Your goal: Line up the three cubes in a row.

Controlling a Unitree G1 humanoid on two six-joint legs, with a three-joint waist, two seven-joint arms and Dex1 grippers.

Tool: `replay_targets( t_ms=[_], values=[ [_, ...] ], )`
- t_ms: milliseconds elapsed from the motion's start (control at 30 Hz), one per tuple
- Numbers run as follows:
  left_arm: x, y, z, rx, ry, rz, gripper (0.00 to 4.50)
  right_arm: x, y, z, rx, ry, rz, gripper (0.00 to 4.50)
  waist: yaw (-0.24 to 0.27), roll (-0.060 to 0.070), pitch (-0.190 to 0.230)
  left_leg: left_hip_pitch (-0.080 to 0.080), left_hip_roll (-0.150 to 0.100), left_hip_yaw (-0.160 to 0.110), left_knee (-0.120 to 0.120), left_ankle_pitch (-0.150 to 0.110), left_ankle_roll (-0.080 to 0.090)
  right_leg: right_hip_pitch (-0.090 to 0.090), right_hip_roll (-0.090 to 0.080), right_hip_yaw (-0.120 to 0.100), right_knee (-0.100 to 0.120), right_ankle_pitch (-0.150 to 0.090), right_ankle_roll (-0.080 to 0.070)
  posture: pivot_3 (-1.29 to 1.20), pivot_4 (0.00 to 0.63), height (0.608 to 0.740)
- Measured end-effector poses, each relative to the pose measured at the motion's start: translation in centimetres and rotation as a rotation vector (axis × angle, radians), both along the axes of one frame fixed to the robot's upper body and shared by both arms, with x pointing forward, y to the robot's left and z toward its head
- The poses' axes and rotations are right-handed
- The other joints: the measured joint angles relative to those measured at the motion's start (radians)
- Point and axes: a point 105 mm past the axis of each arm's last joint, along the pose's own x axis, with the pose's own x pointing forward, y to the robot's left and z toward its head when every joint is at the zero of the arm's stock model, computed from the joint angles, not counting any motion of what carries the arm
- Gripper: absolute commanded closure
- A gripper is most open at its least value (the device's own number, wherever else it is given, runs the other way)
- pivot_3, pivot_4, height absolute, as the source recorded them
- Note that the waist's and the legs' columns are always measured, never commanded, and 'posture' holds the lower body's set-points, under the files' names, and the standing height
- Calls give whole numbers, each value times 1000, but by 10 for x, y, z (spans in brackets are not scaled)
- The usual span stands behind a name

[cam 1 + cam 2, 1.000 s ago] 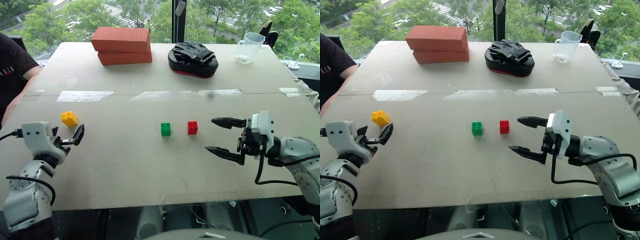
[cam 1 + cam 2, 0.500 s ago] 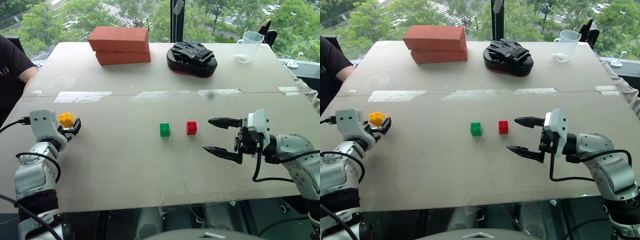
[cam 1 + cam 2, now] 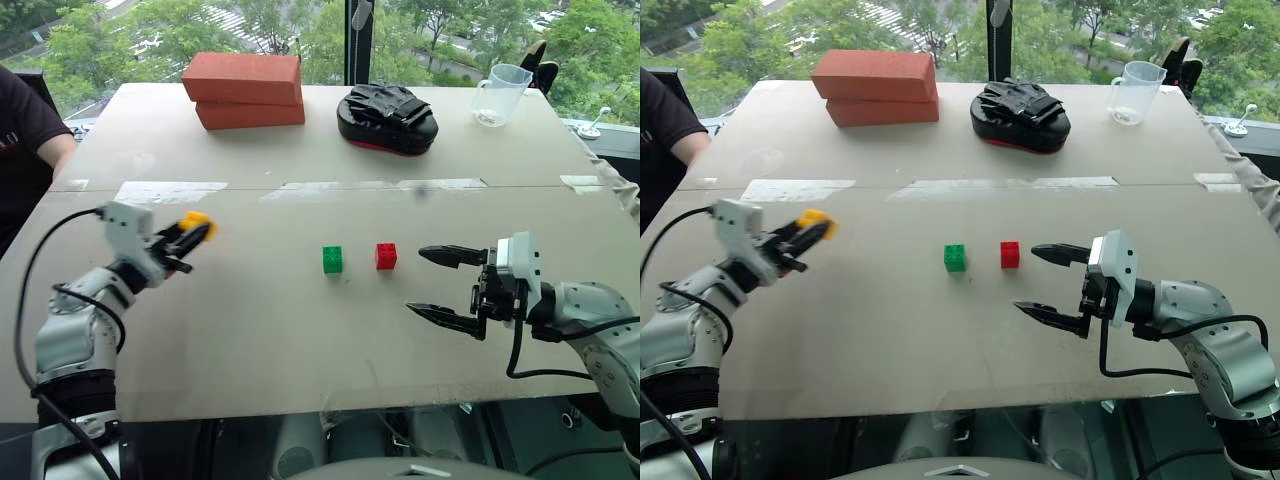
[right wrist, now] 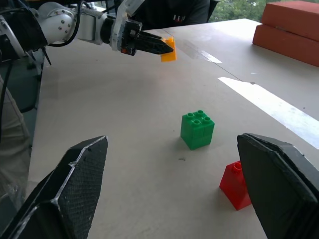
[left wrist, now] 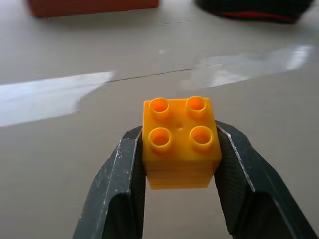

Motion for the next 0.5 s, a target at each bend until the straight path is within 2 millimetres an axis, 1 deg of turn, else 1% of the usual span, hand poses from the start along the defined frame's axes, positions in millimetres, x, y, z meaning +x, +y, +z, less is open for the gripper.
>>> replay_targets(
  t_ms=[33, 100, 133, 167, 200, 267, 333, 400, 500],
  values=[
    [-3, -23, 0, 16, 9, -173, 3189, 0, -2, -2, -6, 5, -9, 219, 0, 0, 0, 0, 0, 0, 0, 0, 0, 0, 1, -1, 0, 0, 0, 0, 150, 740],
    [-5, -45, 0, 37, 28, -373, 3189, 0, -6, -2, -16, 3, -25, 219, 3, 1, 0, 0, 0, -1, 0, 0, 0, 0, 3, -3, 0, -2, 3, 0, 150, 740],
    [-5, -55, 3, 50, 32, -485, 3189, 1, -8, -2, -24, -3, -35, 219, 3, 1, 1, -1, 1, -1, 0, 1, 1, 0, 8, -3, 0, -2, 3, 0, 150, 740],
    [-5, -57, 4, 57, 29, -520, 3189, 1, -9, -1, -26, -7, -38, 219, 2, 1, 1, 0, 1, -1, 0, 1, 2, 0, 8, -2, 0, -2, 3, 0, 150, 740],
    [0, -61, 4, 104, 25, -611, 3189, 1, -13, -1, -41, -11, -51, 219, 1, 1, 1, 0, 1, 0, 0, 3, 5, 1, 8, -2, 0, -2, 3, 0, 150, 740],
    [7, -63, -1, 171, 31, -701, 3189, 1, -18, 0, -46, -19, -71, 219, -2, 1, 1, 0, 1, 1, 0, 3, 5, 0, 9, 0, 0, -2, 3, 0, 150, 740],
    [12, -64, -7, 203, 42, -742, 3189, 2, -20, 1, -50, -25, -87, 219, -3, 1, 1, 0, 1, 2, 0, 3, 5, 0, 10, 1, 0, -2, 3, 0, 150, 740],
    [15, -63, -16, 224, 63, -755, 3189, 1, -20, 1, -55, -31, -93, 219, -3, 1, 1, -1, 1, 3, 0, 3, 5, -1, 10, 2, 0, -1, 5, 0, 150, 740],
    [17, -61, -23, 241, 75, -758, 3189, -2, -19, 3, -61, -42, -96, 219, -1, 1, 1, -2, 1, 3, 0, 2, 6, -1, 10, 2, 0, 0, 7, 0, 150, 740]
  ],
)
